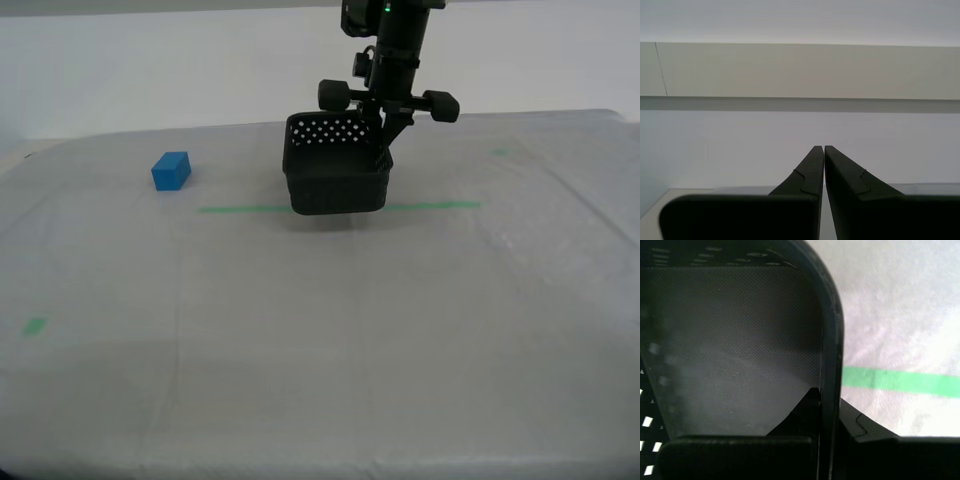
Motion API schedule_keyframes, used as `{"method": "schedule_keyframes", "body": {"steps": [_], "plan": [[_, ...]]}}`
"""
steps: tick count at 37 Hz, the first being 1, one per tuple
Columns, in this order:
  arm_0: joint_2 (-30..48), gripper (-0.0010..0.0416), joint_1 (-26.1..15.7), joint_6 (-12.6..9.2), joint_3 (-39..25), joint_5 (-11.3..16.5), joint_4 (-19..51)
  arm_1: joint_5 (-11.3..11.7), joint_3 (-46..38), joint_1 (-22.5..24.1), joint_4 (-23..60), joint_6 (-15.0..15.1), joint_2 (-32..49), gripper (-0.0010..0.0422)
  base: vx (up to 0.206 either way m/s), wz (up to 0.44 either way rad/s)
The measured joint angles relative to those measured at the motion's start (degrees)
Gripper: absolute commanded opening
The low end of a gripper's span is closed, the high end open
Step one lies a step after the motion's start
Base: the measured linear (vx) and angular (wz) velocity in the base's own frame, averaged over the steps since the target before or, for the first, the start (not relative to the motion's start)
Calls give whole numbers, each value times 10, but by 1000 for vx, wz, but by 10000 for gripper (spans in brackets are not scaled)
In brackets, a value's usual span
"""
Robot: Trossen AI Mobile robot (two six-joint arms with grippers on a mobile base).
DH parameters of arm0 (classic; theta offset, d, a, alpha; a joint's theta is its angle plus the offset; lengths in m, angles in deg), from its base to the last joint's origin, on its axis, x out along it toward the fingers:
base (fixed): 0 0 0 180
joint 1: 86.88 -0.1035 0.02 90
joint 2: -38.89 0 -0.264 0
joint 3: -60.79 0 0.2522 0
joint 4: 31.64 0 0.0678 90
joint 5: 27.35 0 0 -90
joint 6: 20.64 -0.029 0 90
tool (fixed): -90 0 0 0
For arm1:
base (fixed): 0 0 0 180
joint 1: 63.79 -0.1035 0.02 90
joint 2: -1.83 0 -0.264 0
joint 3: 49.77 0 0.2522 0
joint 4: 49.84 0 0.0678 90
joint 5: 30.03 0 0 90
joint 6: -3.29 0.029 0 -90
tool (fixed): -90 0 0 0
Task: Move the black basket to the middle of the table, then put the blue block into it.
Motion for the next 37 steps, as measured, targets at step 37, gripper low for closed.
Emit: {"method": "schedule_keyframes", "body": {"steps": [37], "plan": [[0, 0, -2, -27, 94, 9, -83, 0, 0, 0, 0, 0, 0, 0, 0, 0]]}}
